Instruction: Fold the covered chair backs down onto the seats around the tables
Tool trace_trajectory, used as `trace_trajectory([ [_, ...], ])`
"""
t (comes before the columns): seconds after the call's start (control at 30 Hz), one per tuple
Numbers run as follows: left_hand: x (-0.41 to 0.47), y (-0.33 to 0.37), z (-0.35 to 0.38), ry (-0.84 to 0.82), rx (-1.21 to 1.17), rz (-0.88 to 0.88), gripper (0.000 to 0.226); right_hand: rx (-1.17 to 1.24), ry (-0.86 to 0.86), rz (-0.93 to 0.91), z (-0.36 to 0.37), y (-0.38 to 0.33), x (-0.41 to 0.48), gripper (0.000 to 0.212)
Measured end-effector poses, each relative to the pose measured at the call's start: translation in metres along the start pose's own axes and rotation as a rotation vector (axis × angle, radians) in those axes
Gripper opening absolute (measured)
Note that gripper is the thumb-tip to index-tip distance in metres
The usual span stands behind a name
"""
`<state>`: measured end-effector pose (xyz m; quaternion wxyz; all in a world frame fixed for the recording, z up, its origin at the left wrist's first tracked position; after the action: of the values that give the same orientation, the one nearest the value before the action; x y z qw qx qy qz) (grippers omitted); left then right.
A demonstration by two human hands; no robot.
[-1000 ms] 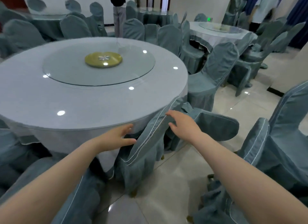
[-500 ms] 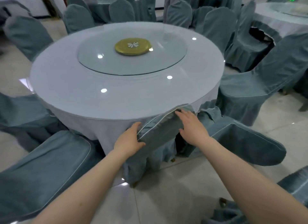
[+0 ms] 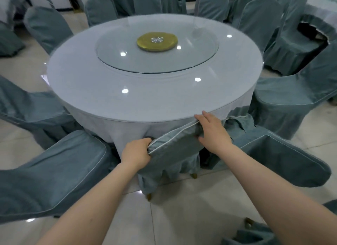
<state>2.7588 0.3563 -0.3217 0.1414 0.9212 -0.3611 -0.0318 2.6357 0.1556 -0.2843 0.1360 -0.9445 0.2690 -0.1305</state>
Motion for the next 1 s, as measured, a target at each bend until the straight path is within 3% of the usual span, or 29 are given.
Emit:
trace_trajectory([
  [0.23, -0.054, -0.022, -0.007, -0.040, 0.039, 0.046, 0.026, -0.037, -0.100, -0.052, 0.008, -0.033, -0.048, 0.046],
  [0.6, -0.135, -0.060, -0.024, -0.109, 0.035, 0.093, 0.020, -0.138, -0.130, -0.068, 0.017, -0.090, -0.142, 0.036],
  [0.8, -0.137, -0.064, -0.025, -0.153, 0.064, 0.119, 0.026, -0.100, -0.105, -0.071, 0.018, -0.097, -0.143, 0.028],
  [1.0, -0.100, -0.082, -0.040, -0.123, 0.051, 0.025, 0.031, -0.099, -0.078, -0.113, 0.018, -0.111, -0.102, 0.031],
])
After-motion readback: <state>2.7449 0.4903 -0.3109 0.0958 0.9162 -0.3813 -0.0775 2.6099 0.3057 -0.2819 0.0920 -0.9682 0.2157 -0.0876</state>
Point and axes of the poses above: each hand's wrist, its own x-axis towards the middle knuckle, its own z-axis out of the palm, y = z × x, the point moved 10 cm from there along x, towards the middle knuckle, and after that the axes turned 11 degrees about y, right-handed, at the moved point
